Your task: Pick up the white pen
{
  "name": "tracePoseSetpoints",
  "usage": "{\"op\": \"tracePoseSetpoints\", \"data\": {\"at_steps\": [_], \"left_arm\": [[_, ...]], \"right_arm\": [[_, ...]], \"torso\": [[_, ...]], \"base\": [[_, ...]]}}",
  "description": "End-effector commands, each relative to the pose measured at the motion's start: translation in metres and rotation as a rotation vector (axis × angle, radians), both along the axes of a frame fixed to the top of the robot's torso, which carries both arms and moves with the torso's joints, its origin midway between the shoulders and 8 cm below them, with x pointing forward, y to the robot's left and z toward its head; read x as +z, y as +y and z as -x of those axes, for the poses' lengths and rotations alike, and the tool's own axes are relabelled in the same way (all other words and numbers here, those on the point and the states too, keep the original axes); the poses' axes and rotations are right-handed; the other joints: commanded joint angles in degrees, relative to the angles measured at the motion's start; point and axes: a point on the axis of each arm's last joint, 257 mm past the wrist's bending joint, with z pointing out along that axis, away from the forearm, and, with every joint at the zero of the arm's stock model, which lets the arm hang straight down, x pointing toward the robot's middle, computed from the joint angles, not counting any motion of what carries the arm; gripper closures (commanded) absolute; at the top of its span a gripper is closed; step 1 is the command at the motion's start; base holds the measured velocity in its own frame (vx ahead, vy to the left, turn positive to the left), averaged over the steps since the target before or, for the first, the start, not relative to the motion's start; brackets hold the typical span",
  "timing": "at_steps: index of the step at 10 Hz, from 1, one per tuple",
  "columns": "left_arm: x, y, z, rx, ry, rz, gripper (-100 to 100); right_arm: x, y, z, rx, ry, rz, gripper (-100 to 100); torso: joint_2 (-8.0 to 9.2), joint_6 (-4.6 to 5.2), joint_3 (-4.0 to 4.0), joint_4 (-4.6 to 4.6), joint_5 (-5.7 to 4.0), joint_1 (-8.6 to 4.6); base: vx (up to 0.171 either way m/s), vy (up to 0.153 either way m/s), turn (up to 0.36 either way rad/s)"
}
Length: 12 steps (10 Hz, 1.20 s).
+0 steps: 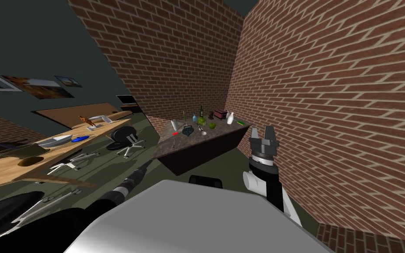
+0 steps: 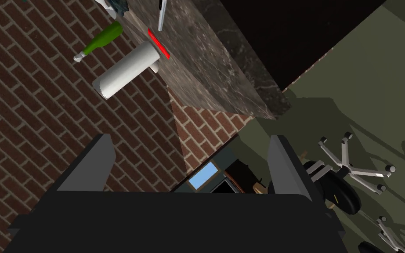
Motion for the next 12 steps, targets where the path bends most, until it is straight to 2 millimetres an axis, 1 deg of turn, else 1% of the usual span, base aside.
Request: {"op": "tracePoseSetpoints", "data": {"at_steps": [1, 2, 3, 4, 5, 7, 8, 9, 10, 12], "left_arm": [[-0.011, 0.011, 0.02, 0.006, 0.077, -0.004, -100], [-0.018, 0.019, 0.033, 0.013, 0.133, -0.005, -100], [-0.02, 0.019, 0.037, 0.01, 0.147, -0.007, -100], [-0.026, 0.026, 0.05, 0.01, 0.204, -0.011, -100], [-0.028, 0.027, 0.054, 0.013, 0.212, -0.011, -100], [-0.039, 0.041, 0.084, 0.03, 0.324, -0.013, -100], [-0.04, 0.04, 0.084, 0.012, 0.338, -0.019, -100], [-0.045, 0.047, 0.099, 0.016, 0.395, -0.02, -100], [-0.045, 0.046, 0.098, 0.008, 0.397, -0.022, -100], [-0.053, 0.058, 0.126, 0.014, 0.502, -0.025, -100]], "right_arm": [[0.0, 0.0, 0.0, 0.0, 0.0, 0.0, 0], [0.0, 0.0, 0.0, 0.0, 0.0, 0.0, 0], [0.0, 0.0, 0.0, 0.0, 0.0, 0.0, 0], [0.0, 0.0, 0.0, 0.0, 0.0, 0.0, 0], [0.0, 0.0, 0.0, 0.0, 0.0, 0.0, 0], [0.0, 0.0, 0.0, 0.0, 0.0, 0.0, 0], [0.0, 0.0, 0.0, 0.0, 0.0, 0.0, 0], [0.0, 0.0, 0.0, 0.0, 0.0, 0.0, 0], [0.0, 0.0, 0.0, 0.0, 0.0, 0.0, 0], [0.0, 0.0, 0.0, 0.0, 0.0, 0.0, 0]], "torso": [[0.0, 0.0, 0.0, 0.0, 0.0, 0.0], [-0.02, 0.04, -0.01, -0.01, 0.0, 0.0], [-0.06, 0.05, -0.04, -0.01, 0.0, 0.0], [-0.06, -0.01, -0.03, -0.01, 0.01, 0.0], [-0.07, 0.03, -0.04, -0.02, 0.0, -0.03], [-0.11, 0.03, -0.06, -0.02, 0.0, -0.02], [-0.17, 0.06, -0.1, -0.04, 0.0, -0.03], [-0.16, -0.02, -0.09, -0.03, 0.0, -0.02], [-0.17, 0.02, -0.1, -0.04, 0.0, -0.03], [-0.18, 0.03, -0.1, -0.04, 0.01, -0.02]], "base": [[0.008, -0.009, -0.197], [0.017, -0.013, -0.328], [0.015, -0.003, -0.085], [0.019, -0.017, -0.14], [0.019, -0.008, -0.115], [0.037, -0.015, -0.276], [0.038, -0.005, -0.084], [0.039, -0.009, -0.127], [0.034, -0.007, -0.106], [0.053, -0.011, -0.267]]}}
